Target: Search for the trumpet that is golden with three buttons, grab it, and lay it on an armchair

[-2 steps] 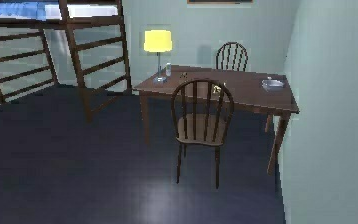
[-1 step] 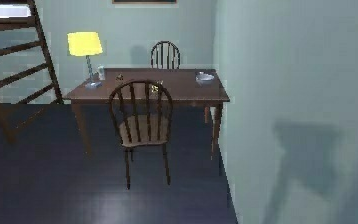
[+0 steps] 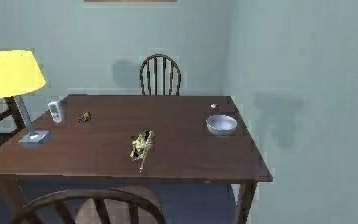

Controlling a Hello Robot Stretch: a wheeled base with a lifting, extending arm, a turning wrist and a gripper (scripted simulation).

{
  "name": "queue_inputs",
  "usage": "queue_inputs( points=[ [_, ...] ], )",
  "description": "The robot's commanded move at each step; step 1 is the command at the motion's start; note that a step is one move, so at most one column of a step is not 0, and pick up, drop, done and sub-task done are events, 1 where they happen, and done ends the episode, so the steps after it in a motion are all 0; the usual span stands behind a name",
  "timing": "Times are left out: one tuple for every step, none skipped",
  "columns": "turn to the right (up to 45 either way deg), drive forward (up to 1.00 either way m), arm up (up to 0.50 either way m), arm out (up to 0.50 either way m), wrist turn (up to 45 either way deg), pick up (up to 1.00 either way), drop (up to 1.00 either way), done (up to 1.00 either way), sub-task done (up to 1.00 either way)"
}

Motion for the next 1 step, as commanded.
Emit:
queue_inputs(
  points=[
    [-45.0, 0.0, 0.0, 0.0, 0.0, 0.0, 0.0, 0.0, 0.0]
  ],
)
